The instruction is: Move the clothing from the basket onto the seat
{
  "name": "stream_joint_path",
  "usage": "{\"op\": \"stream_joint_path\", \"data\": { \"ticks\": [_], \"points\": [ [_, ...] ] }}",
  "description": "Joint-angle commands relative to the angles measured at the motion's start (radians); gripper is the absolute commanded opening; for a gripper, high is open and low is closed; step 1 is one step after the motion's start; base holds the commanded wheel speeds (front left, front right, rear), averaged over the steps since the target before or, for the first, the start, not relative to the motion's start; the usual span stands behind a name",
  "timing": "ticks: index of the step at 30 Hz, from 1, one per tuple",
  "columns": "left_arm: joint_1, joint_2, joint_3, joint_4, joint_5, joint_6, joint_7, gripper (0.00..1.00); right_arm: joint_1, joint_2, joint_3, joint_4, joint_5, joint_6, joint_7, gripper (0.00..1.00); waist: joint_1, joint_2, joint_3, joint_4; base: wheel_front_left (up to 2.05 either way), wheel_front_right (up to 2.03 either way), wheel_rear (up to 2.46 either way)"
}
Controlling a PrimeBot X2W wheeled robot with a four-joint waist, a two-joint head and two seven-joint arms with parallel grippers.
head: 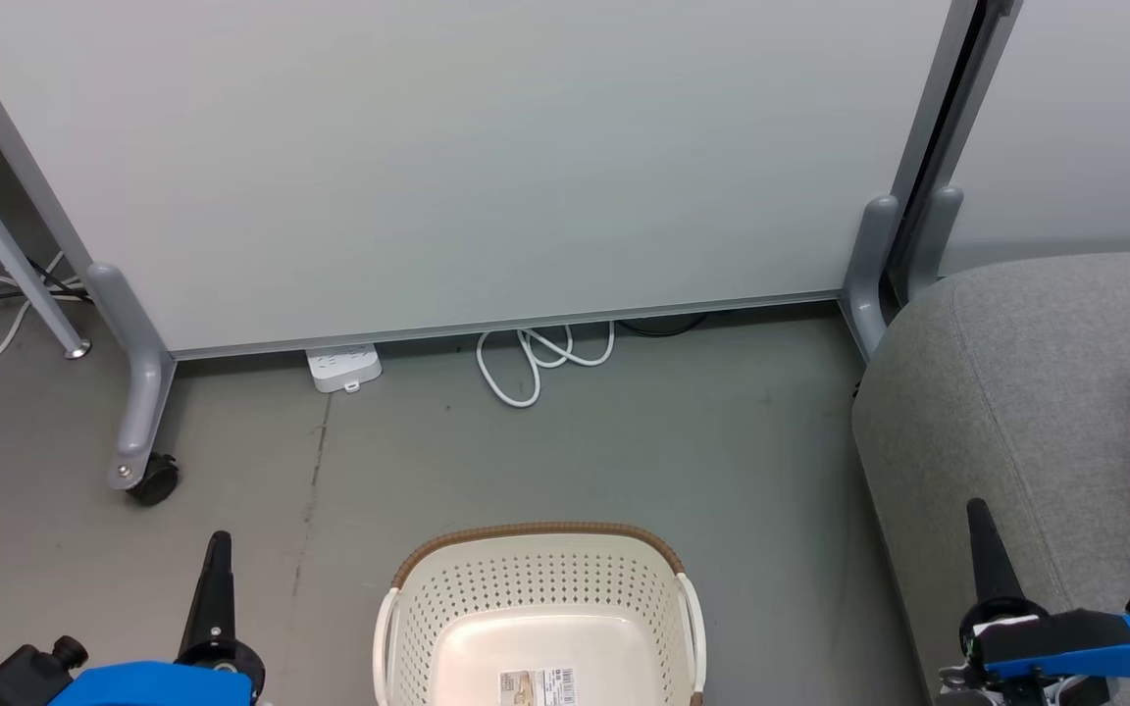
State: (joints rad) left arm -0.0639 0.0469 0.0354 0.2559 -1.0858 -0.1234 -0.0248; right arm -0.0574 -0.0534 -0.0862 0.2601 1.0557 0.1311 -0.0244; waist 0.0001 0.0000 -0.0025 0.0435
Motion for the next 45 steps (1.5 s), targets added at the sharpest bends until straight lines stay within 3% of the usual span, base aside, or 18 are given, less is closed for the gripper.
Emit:
{"op": "stream_joint_path", "data": {
  "ticks": [1, 45],
  "points": [
    [-0.026, 0.006, 0.009, -0.012, -0.019, -0.003, 0.004, 0.00, -0.024, 0.001, -0.003, -0.012, 0.021, 0.000, 0.007, 0.00, 0.0000, 0.0000, 0.000, 0.000, 0.00, 0.00, 0.00],
    [-0.044, 0.007, 0.064, -0.013, -0.404, -0.009, 0.108, 0.00, -0.048, 0.004, -0.023, -0.016, 0.429, 0.000, 0.109, 0.00, 0.0000, 0.0000, 0.004, -0.031, 0.00, 0.00, 0.00]
  ]
}}
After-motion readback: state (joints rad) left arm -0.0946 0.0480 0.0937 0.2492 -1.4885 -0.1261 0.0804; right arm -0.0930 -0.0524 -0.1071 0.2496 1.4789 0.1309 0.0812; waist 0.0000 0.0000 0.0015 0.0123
